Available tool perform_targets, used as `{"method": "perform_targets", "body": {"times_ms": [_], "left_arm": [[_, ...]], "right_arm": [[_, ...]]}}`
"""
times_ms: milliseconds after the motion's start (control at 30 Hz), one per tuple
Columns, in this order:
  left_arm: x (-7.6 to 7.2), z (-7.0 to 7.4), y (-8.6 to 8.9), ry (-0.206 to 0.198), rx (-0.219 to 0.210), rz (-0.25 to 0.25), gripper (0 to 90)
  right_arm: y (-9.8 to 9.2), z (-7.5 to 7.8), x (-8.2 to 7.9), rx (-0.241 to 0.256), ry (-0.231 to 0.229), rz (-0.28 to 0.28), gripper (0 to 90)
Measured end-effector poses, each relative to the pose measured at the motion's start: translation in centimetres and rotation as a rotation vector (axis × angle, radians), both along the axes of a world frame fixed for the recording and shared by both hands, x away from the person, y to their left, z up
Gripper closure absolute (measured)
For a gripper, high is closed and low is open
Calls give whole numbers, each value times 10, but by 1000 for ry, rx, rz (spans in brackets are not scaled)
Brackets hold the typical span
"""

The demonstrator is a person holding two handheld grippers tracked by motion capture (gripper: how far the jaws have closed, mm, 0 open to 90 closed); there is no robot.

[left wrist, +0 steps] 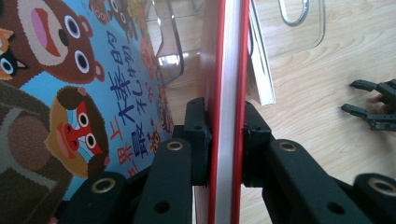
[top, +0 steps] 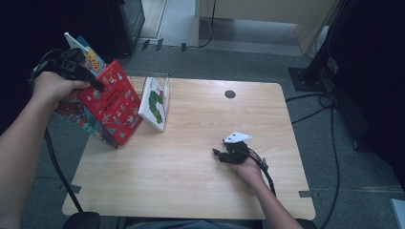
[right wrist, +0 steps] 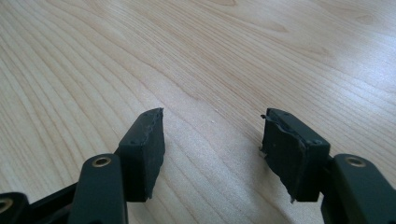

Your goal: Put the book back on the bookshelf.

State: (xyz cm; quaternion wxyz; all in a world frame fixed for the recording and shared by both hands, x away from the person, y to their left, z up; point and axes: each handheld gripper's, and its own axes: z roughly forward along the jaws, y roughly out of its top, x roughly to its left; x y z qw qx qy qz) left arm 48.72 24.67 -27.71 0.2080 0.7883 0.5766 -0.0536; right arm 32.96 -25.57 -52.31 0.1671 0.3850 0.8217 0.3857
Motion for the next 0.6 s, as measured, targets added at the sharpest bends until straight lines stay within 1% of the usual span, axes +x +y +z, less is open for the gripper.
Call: {"method": "perform_targets", "body": {"times_ms": [67,100,133,167,300,367,500,533,600], "left_arm": [[1,-3,-2,15,10,-17,776],[1,-4,-4,9,19,-22,776],[1,-4,-5,6,16,-29,779],[2,-4,-5,7,8,-23,780],[4,-3,-5,33,8,-9,796],[6,-2,-3,34,3,7,799],[12,1,-5,22,2,40,800],[14,1,-6,26,1,45,800],[17,2,-7,23,-2,55,800]], "right_arm": [[0,0,0,0,0,0,386],[0,0,0,0,0,-1,385],[0,0,0,0,1,-1,386],[0,0,0,1,1,-2,386],[0,0,0,0,0,-2,385],[0,0,0,-1,-1,-2,386],[0,0,0,-1,-1,-2,386],[0,0,0,0,-1,-2,386],[0,0,0,-1,-1,-2,386]]}}
